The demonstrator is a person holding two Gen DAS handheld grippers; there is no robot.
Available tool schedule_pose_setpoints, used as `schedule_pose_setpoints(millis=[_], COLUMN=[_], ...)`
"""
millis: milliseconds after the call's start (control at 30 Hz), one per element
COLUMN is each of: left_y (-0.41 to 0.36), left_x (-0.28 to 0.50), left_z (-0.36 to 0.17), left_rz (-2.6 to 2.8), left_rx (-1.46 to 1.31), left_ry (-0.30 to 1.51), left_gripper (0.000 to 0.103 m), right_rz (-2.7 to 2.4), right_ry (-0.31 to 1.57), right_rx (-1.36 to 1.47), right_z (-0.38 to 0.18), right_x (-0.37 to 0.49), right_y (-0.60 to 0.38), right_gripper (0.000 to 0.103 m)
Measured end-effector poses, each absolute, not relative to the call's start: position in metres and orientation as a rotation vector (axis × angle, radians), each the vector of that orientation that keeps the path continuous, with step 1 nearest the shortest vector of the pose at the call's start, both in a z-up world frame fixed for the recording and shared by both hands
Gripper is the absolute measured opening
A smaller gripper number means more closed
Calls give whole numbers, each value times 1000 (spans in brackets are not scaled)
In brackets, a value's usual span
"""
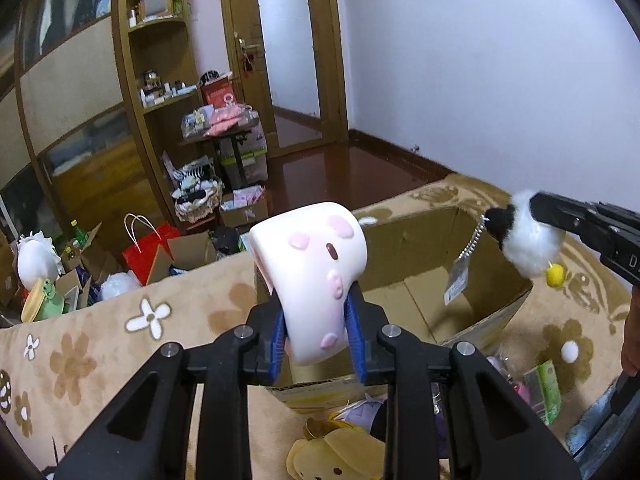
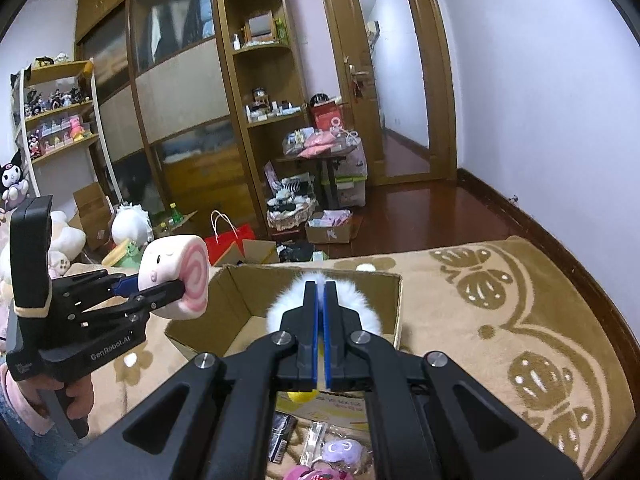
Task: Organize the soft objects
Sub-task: 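Open the left gripper dropping the pink plush into the box while the right gripper releases the white plush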
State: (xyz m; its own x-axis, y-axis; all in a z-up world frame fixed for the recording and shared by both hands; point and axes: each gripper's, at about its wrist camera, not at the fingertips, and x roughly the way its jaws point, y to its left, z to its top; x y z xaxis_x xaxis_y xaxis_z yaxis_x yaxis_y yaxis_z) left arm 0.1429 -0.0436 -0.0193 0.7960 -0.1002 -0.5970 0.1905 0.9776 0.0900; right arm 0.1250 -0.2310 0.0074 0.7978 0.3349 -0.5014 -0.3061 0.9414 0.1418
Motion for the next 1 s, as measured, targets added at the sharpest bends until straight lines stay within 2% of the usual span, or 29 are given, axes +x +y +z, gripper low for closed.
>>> schedule_pose_setpoints(millis=[333,567,633,700,800,833,900,1000], left_y=[-42,-37,-36,-35,-35,-34,-31,-25], left_x=[158,165,165,164,156,154,150,141], left_z=[-46,-57,-59,-59,-51,-48,-42,-34], left_rz=[-173,-164,-158,-152,-141,-139,-128,-105], left_rx=[132,119,127,137,146,147,143,129], left_ry=[684,739,746,750,726,725,724,714], left_gripper=[28,35,38,50,58,59,69,77], right_rz=[355,363,369,373,377,376,375,370], right_ry=[614,675,689,698,708,711,714,715], right_rx=[48,54,59,58,64,63,57,62], right_z=[-20,-37,-40,-42,-43,-43,-42,-39], right_x=[148,157,158,158,156,155,152,147], right_y=[-224,-223,-221,-221,-221,-221,-220,-221], right_gripper=[3,4,4,4,4,5,10,31])
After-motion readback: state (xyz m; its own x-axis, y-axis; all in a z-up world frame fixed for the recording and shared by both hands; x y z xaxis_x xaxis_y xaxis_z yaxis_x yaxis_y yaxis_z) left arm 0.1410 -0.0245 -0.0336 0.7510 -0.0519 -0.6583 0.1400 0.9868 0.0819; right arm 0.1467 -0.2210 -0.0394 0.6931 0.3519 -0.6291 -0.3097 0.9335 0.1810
